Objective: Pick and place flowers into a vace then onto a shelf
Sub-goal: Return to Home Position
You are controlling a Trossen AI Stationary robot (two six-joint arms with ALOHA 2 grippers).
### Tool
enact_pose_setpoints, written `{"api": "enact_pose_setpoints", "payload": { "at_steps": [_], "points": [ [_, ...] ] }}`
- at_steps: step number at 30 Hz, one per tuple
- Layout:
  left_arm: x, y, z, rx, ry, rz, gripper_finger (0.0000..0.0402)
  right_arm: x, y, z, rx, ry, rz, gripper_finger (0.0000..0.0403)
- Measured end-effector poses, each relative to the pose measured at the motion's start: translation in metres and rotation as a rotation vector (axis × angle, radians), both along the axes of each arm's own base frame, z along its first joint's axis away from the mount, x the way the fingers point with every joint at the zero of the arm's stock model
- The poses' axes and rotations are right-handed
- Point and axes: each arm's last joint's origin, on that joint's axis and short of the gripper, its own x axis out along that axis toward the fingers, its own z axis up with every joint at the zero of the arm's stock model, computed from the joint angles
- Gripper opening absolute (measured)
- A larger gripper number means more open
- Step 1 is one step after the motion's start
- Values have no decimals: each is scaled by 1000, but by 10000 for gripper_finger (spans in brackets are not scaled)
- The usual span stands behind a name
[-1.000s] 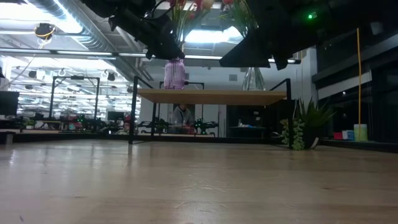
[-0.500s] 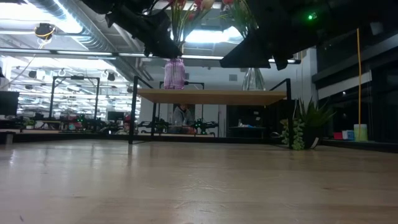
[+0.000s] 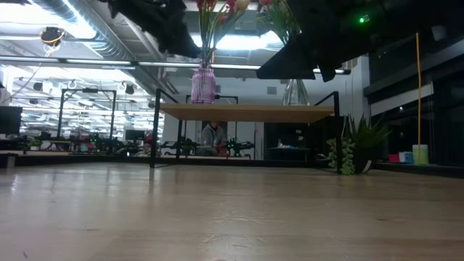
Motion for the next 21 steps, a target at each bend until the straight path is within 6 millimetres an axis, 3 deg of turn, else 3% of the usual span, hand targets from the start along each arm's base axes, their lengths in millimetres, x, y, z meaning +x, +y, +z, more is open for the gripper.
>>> {"api": "enact_pose_setpoints", "payload": {
  "at_steps": [6,12,21],
  "points": [
    [-22,-21,11,-19,0,-96,183,0,1,0,0,0,5,7],
    [-47,-55,7,15,-37,-149,129,-4,9,0,-1,1,31,6],
    [-87,-96,-42,-21,-97,-203,47,-5,13,-1,-7,13,43,7]
  ]
}}
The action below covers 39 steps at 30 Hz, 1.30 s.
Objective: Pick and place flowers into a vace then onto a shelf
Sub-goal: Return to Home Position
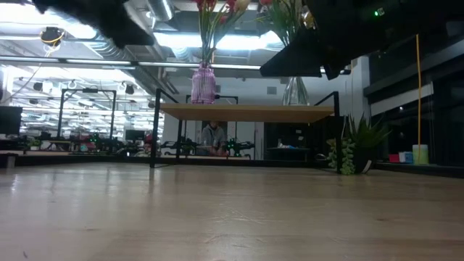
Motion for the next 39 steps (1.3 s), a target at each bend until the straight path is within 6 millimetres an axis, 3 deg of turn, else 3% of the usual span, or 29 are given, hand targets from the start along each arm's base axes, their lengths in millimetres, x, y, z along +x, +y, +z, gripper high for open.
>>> {"api": "enact_pose_setpoints", "payload": {
  "at_steps": [8,15,28,33,39],
  "points": [
    [-24,-22,-26,27,-175,-53,19,-1,2,0,-7,3,7,7],
    [-33,-31,-49,40,-271,-97,10,2,-4,7,-114,27,64,7],
    [-36,-37,-94,16,-371,-135,1,18,-67,23,-117,28,47,7],
    [-34,-40,-102,4,-365,-164,3,22,-96,30,-144,-1,-22,5],
    [-31,-41,-110,19,-415,-177,1,22,-116,41,-152,-41,28,4]
  ]
}}
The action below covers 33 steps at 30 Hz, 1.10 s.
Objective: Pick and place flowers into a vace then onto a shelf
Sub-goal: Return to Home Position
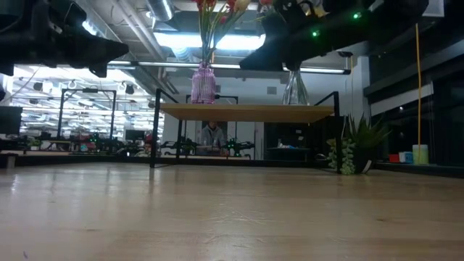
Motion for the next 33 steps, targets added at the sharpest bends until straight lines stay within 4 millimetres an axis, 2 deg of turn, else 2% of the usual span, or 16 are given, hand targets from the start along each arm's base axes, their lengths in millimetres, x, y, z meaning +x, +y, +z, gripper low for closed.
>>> {"api": "enact_pose_setpoints", "payload": {
  "at_steps": [4,9,15,20,26,33],
  "points": [
    [0,1,-2,15,-10,19,2,0,-8,2,0,-10,-27,6],
    [2,1,-11,31,-4,34,2,0,-7,4,-9,-19,3,2],
    [1,3,-10,64,-16,86,1,-9,-7,14,-11,-62,45,4],
    [1,3,-10,76,-21,86,2,-39,-8,11,6,-140,193,2],
    [1,3,-11,64,-11,92,2,-92,-10,4,21,-216,196,2],
    [1,3,-11,66,-9,104,1,-145,-11,-15,48,-271,198,4]
  ]
}}
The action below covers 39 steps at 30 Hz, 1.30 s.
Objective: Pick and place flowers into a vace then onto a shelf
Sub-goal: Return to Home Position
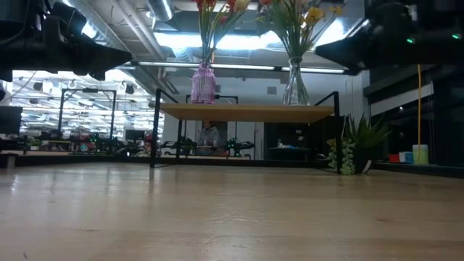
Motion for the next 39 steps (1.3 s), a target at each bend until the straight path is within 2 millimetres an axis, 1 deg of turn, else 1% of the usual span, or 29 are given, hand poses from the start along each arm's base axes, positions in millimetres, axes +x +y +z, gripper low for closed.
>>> {"api": "enact_pose_setpoints", "payload": {
  "at_steps": [4,8,13,29,33,35,39],
  "points": [
    [0,0,0,1,3,0,3,-23,0,-14,0,-24,0,4],
    [0,0,0,-6,-5,-1,1,-37,0,-24,23,-48,16,4],
    [0,0,0,-13,-6,-1,7,-38,1,-27,45,-6,80,5],
    [0,0,0,-13,-6,-1,10,-38,1,-29,54,12,81,5],
    [0,0,0,-13,-6,-1,8,-37,2,-29,20,19,87,5],
    [0,0,0,-13,-6,-1,6,-37,3,-29,12,20,125,5],
    [0,0,0,-13,-6,-1,8,-37,7,-30,-1,26,273,5]
  ]
}}
